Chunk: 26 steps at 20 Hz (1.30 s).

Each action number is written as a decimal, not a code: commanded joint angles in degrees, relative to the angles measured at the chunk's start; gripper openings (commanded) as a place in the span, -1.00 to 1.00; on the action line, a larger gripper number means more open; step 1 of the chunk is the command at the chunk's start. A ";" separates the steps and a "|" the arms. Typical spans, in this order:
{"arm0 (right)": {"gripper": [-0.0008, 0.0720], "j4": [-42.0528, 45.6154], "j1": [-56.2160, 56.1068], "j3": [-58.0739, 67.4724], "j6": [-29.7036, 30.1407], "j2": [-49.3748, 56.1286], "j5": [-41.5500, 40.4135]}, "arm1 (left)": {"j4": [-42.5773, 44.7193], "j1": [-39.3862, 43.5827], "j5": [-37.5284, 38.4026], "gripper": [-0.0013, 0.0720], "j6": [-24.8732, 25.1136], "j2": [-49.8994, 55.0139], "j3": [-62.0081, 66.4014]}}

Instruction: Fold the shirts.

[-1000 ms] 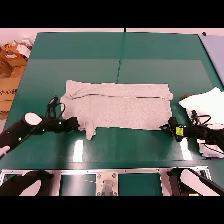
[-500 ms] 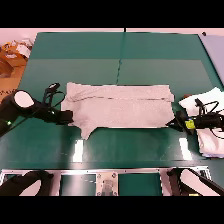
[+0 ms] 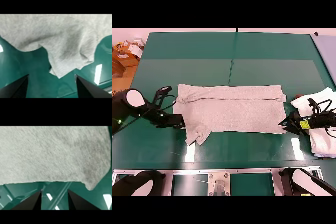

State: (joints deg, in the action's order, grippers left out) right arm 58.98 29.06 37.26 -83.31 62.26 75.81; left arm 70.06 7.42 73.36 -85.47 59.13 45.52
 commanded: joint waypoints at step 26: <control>0.49 0.22 -0.04 -5.90 -1.75 0.02 -3.41 | -25.51 0.02 10.14 0.10 13.51 -0.33 -16.65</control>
State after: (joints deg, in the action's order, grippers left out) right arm 59.22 29.06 31.38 -85.06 62.26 72.58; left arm 45.01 7.44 77.17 -72.07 58.85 27.73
